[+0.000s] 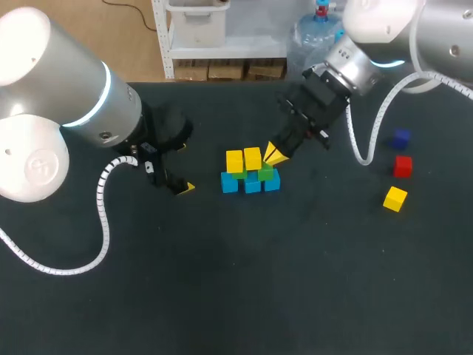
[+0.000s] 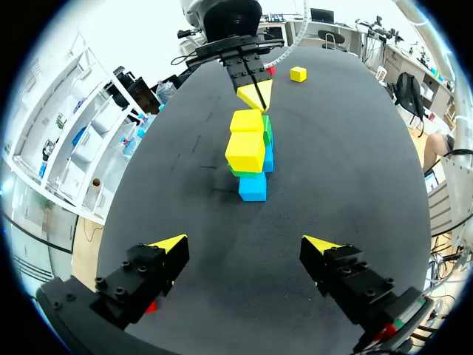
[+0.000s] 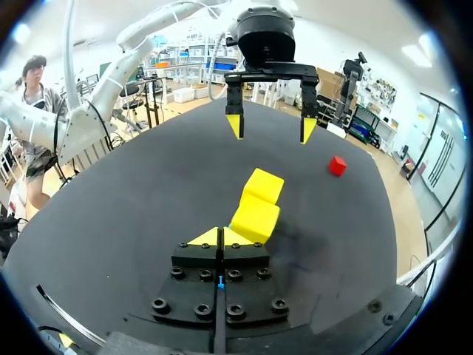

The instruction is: Place the blue cubes, place green cubes on the blue cubes, place the yellow cubes on the green cubes, then place the red cubes on the yellow cubes, and place purple cube on the red cubes.

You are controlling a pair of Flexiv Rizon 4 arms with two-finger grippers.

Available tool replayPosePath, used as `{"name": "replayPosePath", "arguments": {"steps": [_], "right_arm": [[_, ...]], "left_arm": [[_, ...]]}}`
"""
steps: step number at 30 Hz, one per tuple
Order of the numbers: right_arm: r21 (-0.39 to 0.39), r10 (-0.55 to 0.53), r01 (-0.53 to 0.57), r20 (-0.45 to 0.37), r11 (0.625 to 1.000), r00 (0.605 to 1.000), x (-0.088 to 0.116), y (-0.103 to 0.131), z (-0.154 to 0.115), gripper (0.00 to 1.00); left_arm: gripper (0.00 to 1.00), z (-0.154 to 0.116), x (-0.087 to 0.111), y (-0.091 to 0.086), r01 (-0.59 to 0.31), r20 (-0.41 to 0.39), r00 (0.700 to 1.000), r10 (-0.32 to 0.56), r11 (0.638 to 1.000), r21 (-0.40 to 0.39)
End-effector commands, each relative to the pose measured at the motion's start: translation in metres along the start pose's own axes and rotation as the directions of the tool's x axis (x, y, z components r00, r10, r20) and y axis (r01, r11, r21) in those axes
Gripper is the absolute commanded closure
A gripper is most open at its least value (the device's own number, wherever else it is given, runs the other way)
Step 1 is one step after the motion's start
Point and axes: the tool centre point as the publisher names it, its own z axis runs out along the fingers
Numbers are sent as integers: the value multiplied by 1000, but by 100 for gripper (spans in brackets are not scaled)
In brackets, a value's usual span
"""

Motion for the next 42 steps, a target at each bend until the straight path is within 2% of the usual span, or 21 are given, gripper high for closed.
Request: {"name": "replayPosePath", "arguments": {"steps": [1,42], "right_arm": [[0,2,-2,-1,1000,1000,2,-2,0,100],[2,-7,7,-15,1000,1000,-1,-8,-2,100]], "left_arm": [[0,0,1,1,-3,5,1000,3,1000,4],[0,0,1,1,-3,5,1000,3,1000,4]]}}
